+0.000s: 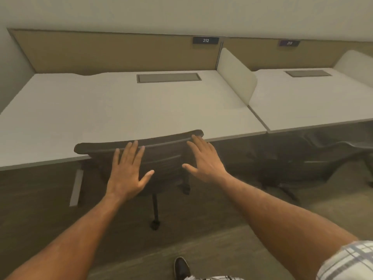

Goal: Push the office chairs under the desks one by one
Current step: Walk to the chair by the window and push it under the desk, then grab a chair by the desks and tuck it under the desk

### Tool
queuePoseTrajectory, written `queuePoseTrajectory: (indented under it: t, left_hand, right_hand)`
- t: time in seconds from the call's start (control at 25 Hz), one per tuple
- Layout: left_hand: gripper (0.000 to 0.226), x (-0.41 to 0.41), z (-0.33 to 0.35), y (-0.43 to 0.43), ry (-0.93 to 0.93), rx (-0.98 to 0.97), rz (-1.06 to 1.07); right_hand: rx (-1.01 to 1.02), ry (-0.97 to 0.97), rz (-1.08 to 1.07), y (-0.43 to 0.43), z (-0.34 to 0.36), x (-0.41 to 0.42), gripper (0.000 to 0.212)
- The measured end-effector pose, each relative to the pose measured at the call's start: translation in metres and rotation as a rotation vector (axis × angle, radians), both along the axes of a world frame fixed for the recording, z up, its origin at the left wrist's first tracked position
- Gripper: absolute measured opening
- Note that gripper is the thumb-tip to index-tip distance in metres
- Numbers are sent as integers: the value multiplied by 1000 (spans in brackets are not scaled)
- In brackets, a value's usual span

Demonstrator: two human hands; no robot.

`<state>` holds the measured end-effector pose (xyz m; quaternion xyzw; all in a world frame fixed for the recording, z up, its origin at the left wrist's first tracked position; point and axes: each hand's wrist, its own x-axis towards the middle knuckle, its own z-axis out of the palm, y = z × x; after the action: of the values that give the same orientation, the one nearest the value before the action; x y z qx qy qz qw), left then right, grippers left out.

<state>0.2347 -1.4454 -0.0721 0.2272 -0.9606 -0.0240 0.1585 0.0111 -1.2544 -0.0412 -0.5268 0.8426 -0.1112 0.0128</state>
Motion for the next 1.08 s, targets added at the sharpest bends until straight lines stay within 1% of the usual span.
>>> queuePoseTrajectory:
  t: [0.08, 0.24, 0.4, 0.56, 0.72, 0.84, 0.92, 1.08]
  left_hand:
    - [88, -9, -17, 27, -34, 11, -79]
    - [94, -38, -39, 91, -210, 21, -185]
    - [97, -73, -41, 158, -278, 30, -304]
    - [98, -114, -41, 235, -277, 41, -354]
    - [103, -168, -54, 342, -360, 43, -415]
    - [107, -216, -56, 421, -365, 15, -454]
    - [106, -250, -46, 469, -340, 29, -476]
    - [103, -310, -17, 519, -256, 22, -537]
  right_hand:
    - [34, -18, -72, 43, -14, 12, 86]
    - [181, -26, -234, 148, -46, 18, 91]
    - [139, -60, -372, 244, -65, 12, 96]
    - [105, -102, -489, 338, -78, -5, 103]
    - [112, -121, -561, 449, -92, -40, 107]
    - [118, -132, -611, 530, -92, -76, 107]
    - [119, -133, -649, 576, -83, -101, 104]
    - [88, -90, -671, 621, -57, -149, 104]
